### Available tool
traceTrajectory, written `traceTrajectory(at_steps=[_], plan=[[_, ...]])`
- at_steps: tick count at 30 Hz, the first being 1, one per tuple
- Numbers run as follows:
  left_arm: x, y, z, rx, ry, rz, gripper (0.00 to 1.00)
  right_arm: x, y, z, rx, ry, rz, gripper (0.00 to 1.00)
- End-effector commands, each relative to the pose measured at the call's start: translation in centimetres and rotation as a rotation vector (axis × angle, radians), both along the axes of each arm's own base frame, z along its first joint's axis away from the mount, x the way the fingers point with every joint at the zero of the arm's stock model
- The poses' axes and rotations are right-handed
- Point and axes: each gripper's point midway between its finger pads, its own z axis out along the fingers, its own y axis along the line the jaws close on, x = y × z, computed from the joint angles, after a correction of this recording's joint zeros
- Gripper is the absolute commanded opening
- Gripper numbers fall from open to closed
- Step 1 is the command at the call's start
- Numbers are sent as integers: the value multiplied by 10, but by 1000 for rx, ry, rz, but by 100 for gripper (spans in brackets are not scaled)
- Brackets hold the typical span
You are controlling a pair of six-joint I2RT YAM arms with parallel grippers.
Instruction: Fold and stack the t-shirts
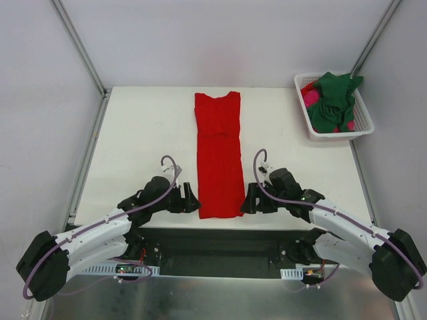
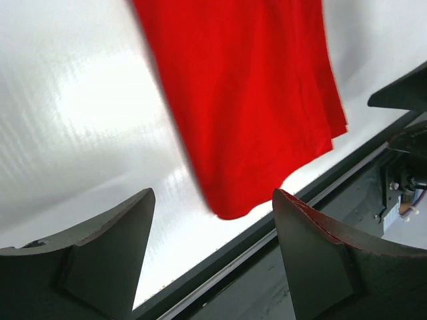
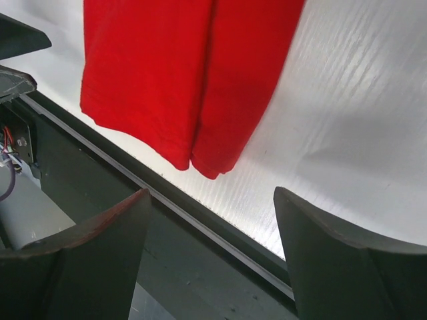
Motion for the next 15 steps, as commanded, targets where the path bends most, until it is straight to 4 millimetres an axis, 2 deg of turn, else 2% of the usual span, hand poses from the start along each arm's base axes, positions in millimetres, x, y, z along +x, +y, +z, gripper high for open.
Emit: traceTrajectory(at_steps=[1,15], plan=[[-4,2,-10,0,39,39,72,2,7,-6,16,12,-49,78],[-10,-12,-31,-12,71,37,71,7,23,-29,-1,63,-58,77]])
